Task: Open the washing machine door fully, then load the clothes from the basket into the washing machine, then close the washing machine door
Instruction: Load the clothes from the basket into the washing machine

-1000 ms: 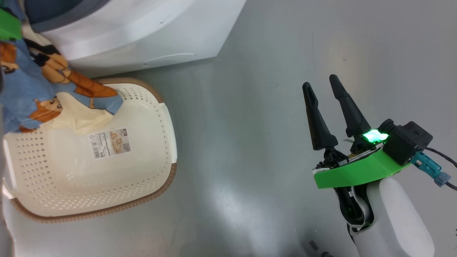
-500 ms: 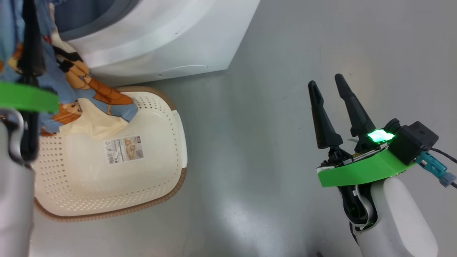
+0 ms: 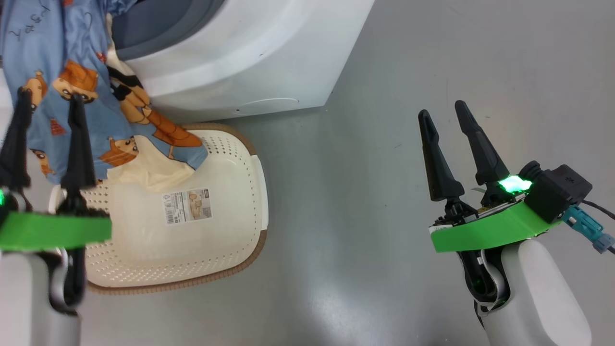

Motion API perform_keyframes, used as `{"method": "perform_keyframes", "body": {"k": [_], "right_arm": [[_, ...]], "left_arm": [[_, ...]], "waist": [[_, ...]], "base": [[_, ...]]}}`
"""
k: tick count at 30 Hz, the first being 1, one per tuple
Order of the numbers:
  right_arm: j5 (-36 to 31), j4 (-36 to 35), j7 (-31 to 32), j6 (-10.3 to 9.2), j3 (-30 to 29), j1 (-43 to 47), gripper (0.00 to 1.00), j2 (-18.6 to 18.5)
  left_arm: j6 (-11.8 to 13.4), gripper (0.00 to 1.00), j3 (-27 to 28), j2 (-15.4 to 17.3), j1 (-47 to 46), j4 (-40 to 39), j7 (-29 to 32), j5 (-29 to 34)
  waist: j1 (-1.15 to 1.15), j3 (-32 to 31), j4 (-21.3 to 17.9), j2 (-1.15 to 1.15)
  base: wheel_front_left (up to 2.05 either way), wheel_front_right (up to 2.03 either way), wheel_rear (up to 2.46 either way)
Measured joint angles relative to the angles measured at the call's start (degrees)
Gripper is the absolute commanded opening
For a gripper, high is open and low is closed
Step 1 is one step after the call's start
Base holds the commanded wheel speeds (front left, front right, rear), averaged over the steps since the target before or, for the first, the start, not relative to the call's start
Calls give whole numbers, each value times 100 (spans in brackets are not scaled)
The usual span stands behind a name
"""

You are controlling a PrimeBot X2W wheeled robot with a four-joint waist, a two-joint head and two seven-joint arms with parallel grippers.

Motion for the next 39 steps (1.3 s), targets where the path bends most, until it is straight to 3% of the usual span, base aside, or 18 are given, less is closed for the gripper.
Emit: {"method": "perform_keyframes", "body": {"k": [22, 39], "right_arm": [[-9, -18, 0, 0, -57, 112, 100, -131], [-9, -11, 0, 0, -41, 110, 100, -105]], "left_arm": [[0, 100, 737, -896, 1481, -732, 0, 237], [0, 100, 634, -877, 1468, -285, 0, 145]], "waist": [[0, -103, 97, 0], [0, -13, 59, 0]], "base": [[0, 0, 0], [0, 0, 0]]}}
